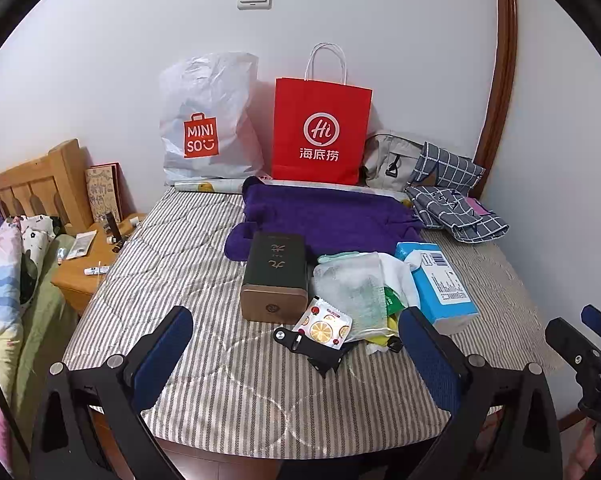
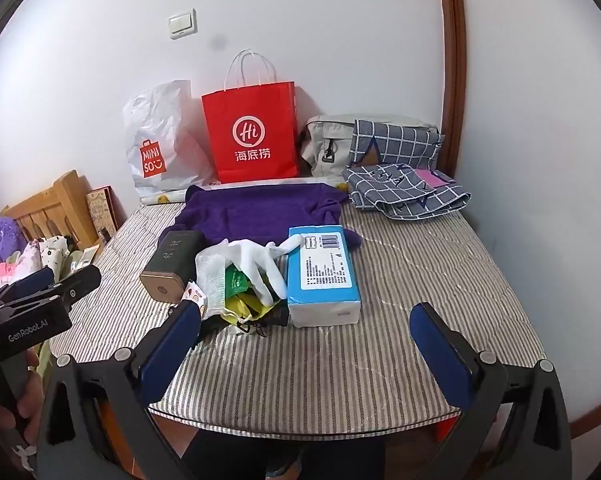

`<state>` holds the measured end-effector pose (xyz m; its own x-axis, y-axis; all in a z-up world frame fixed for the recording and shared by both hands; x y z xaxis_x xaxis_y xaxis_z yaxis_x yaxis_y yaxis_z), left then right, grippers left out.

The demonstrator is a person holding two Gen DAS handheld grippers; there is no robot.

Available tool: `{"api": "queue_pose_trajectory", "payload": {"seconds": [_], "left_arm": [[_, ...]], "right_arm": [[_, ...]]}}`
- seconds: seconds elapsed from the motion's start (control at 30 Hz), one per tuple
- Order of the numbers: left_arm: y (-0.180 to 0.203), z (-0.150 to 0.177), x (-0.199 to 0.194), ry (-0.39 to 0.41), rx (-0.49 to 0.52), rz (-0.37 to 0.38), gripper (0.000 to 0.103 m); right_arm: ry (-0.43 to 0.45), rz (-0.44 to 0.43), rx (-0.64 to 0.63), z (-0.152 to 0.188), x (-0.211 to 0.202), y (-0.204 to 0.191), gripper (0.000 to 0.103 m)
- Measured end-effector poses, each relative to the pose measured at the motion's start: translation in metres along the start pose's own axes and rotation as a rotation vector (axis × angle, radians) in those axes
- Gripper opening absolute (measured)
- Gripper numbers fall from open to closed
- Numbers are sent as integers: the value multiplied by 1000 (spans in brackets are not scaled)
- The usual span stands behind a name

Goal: Organize soft objects

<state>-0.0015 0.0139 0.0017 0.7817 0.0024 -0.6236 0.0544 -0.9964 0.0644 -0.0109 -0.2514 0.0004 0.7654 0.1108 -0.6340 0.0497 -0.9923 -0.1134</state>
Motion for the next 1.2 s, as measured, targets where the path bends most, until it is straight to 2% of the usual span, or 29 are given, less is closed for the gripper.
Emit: {"api": "queue_pose_trajectory", "payload": {"seconds": [1.2], "left_arm": [[4,-3,0,2,7,-13,103]], "right_arm": [[6,-12,-22,-1,0,-9,103]]}}
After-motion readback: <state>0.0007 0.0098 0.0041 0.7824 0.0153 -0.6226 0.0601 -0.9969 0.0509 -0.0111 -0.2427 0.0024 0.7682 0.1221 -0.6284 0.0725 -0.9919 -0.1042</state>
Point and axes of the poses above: each gripper's, at about its wrist camera, not at the fingertips, and x roughly the way its jaws point, y to its right, z to its underside, the point moved 1 cm from there along x, roughly the way its jaws point, and after that the axes turned 1 degree about -z, right-handed, at the moved point
